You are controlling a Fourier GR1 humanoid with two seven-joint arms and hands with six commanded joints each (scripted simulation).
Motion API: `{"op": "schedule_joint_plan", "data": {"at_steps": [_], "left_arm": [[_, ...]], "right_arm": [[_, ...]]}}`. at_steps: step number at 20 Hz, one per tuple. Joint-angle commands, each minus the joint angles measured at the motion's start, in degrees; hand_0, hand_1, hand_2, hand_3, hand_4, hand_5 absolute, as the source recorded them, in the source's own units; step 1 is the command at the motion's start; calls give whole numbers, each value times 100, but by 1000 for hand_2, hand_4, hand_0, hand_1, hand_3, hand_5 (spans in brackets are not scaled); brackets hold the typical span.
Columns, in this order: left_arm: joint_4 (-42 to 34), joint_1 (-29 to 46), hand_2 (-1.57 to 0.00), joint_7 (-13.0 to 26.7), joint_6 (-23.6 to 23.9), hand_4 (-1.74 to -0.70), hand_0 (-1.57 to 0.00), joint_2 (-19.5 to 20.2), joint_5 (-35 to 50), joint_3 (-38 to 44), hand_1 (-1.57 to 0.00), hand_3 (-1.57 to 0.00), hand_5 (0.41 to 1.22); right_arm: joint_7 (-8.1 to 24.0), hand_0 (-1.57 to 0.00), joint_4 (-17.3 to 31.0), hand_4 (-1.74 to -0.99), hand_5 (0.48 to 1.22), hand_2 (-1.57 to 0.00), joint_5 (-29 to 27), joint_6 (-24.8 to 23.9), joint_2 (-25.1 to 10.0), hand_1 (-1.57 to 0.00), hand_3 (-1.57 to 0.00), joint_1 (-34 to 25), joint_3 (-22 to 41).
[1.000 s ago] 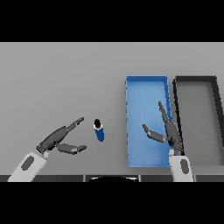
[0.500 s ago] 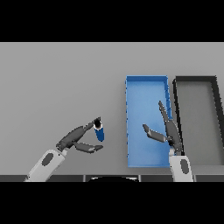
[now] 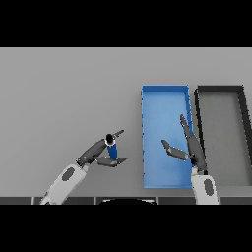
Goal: Pick up the blue pipe and place it into the blue bin.
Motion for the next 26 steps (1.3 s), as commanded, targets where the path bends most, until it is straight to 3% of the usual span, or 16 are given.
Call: {"op": "schedule_joint_plan", "data": {"at_steps": [1, 4, 5, 7, 9, 11, 15, 17, 21, 26], "left_arm": [[65, -40, -87, -38, -50, -1137, 1, -55, 80, 32, 1, -44, 567], [88, -44, -417, -30, -236, -1268, -39, -276, 500, 138, -248, -345, 675], [102, -16, -578, -75, -235, -1301, -179, -320, 553, 157, -411, -590, 784], [59, 50, -936, -48, -147, -1450, -648, -404, 547, 130, -828, -914, 941], [61, 91, -1164, -207, -101, -1551, -981, -497, 458, 56, -1095, -1112, 1042], [-4, 104, -1311, -177, -80, -1617, -1193, -504, 433, -51, -1266, -1258, 1106], [-53, 121, -1464, -306, 71, -1525, -1416, -506, 214, -167, -1446, -1443, 1174], [-172, 100, -1503, -367, 76, -1502, -1472, -508, 188, -125, -1491, -1489, 1191], [-590, 53, -1543, -642, 89, -1482, -1530, -730, 222, -78, -1538, -1537, 1209], [-937, -228, -1562, -245, 34, -1474, -1558, -879, 164, 4, -1560, -1560, 1217]], "right_arm": [[-31, 1, -31, -1188, 550, 1, 20, -1, -9, 1, 1, 34, 12], [-60, 1, -71, -1196, 560, 1, 30, -1, -16, 1, 1, 78, 18], [-36, 1, -65, -1192, 560, 1, 30, -4, -17, 1, 1, 93, 13], [-62, 1, 4, -1189, 562, 1, 40, -4, -8, 1, 1, 47, 15], [-61, 1, -37, -1182, 562, 1, 17, -9, -52, 1, 1, 70, -28], [-60, 1, -32, -1178, 561, 1, 80, -27, -13, 1, 1, 68, 27], [15, 1, 18, -1174, 558, 1, 67, -3, -13, 1, 1, -20, 32], [-74, 1, 26, -1166, 556, 1, 115, -25, -6, 1, 1, 75, 47], [45, 1, -66, -1151, 550, 1, 89, -4, -73, 1, 1, 36, 13], [70, 1, -18, -1129, 561, 1, 203, -50, -64, 1, 1, 25, 50]]}}
